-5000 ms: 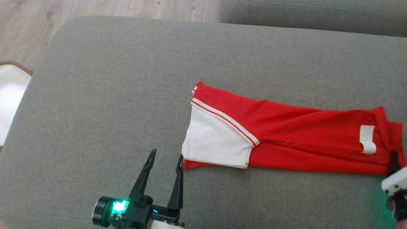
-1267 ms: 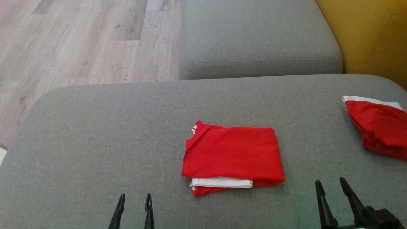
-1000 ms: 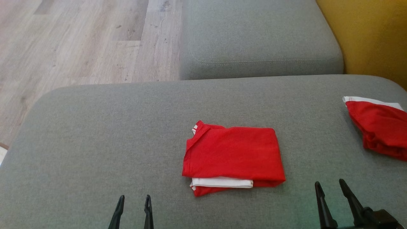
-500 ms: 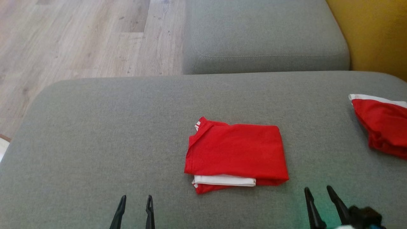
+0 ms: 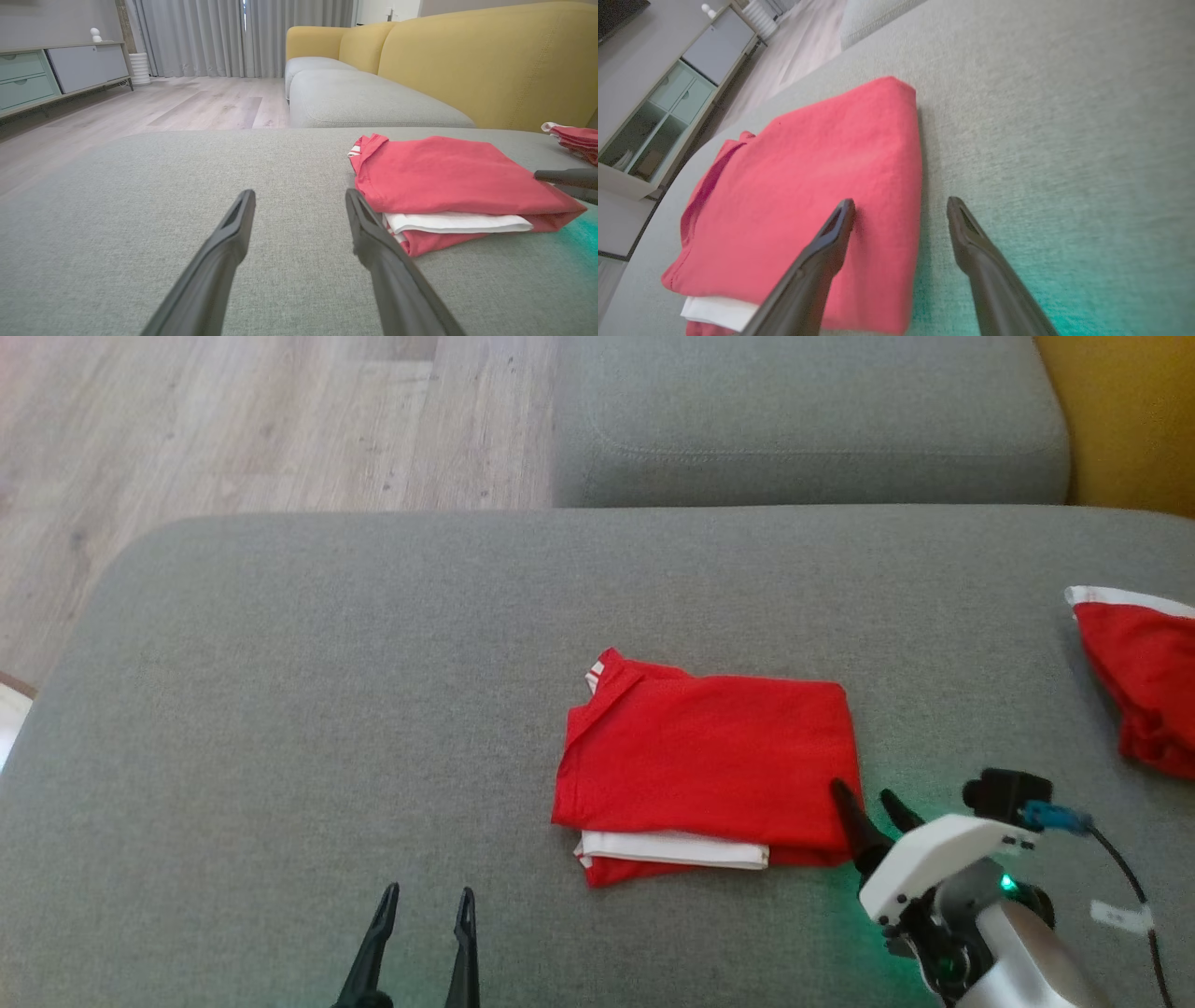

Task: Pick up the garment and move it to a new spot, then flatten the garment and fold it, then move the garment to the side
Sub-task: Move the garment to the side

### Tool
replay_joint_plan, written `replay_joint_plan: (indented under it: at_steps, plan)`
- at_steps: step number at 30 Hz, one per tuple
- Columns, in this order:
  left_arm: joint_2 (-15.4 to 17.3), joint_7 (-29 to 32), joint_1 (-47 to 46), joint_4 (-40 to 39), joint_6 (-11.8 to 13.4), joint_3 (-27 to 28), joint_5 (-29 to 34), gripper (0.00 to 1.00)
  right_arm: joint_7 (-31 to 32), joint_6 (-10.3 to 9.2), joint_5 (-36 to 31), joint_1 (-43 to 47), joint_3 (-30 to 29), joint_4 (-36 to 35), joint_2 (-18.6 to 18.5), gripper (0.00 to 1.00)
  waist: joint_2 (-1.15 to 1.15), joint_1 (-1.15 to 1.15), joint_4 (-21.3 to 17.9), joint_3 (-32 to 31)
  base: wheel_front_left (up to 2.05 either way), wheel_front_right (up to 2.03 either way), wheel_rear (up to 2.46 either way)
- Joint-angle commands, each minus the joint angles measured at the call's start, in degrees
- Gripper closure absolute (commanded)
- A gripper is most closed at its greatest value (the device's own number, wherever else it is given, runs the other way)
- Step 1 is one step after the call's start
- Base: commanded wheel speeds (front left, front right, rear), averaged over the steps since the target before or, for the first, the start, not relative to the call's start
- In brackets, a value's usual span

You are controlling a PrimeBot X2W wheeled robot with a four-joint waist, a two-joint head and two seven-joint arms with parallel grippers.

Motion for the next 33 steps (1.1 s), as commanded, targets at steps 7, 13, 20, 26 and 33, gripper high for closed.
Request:
replay_joint_plan:
  at_steps: [7, 13, 20, 26, 33]
  plan:
    - [-0.91, -0.55, -4.21, -0.47, -0.44, 0.44, -0.19, 0.0, 5.07, 0.39, 7.37, -8.18, 4.78, 5.19, -1.06, 0.44, 0.0, -0.01, 0.86, 2.24, 0.0, 0.0, 0.0]
    - [-0.96, -0.55, -5.41, -0.24, 0.23, 0.63, -0.85, 0.0, 1.96, 0.39, 9.13, -11.44, 9.47, 4.85, -4.17, 1.0, 0.0, -0.01, -0.09, 4.53, 0.0, 0.0, 0.0]
    - [-0.99, -0.55, -7.5, -2.22, 0.88, 1.05, -0.8, 0.0, -2.1, 0.39, 6.56, -16.75, 13.7, 2.72, -14.72, 1.0, 0.0, -0.01, -3.62, 8.98, 0.0, 0.0, 0.0]
    - [-1.0, -0.55, -9.55, -3.7, -1.19, 1.65, -2.9, 0.0, -2.31, 0.39, 4.09, -22.71, 13.68, -0.01, -26.41, 1.0, 0.0, -0.01, -7.2, 13.52, 0.0, 0.0, 0.0]
    - [-1.0, -0.55, -12.2, -4.45, -2.33, 2.32, -2.01, 0.0, -1.07, 0.39, 1.37, -27.68, 8.7, -0.95, -36.43, 1.0, 0.0, -0.01, -9.63, 17.44, 0.0, 0.0, 0.0]
